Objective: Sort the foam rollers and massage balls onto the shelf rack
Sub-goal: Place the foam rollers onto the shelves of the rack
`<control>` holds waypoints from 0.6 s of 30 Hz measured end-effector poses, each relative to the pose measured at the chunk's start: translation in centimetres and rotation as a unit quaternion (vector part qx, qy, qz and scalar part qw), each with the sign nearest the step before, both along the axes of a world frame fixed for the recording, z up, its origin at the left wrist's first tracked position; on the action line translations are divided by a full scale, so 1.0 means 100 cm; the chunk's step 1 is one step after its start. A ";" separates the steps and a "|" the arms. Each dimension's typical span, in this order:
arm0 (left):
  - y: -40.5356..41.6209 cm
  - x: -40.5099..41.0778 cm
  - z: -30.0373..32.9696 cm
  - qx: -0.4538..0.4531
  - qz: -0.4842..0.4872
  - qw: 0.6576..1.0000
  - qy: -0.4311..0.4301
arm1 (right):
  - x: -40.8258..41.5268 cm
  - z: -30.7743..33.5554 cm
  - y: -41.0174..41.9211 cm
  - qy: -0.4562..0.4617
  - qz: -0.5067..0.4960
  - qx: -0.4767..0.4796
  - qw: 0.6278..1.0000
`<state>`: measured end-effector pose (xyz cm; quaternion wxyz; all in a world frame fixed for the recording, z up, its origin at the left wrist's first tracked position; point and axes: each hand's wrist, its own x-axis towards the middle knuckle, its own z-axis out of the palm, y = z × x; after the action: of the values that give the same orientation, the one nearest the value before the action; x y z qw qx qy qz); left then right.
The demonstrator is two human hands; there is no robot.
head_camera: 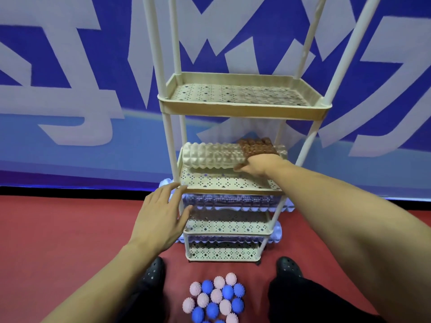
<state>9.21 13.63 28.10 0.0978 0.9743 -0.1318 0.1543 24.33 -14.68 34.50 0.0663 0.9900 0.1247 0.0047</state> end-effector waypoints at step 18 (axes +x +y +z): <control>-0.039 -0.023 0.012 0.018 -0.011 1.000 0.021 | -0.087 -0.011 -0.015 -0.090 0.003 0.122 0.988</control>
<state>6.86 9.71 29.26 0.0842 0.9774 -0.1432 0.1307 15.66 -16.14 33.35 -0.0443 0.9858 0.1195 0.1091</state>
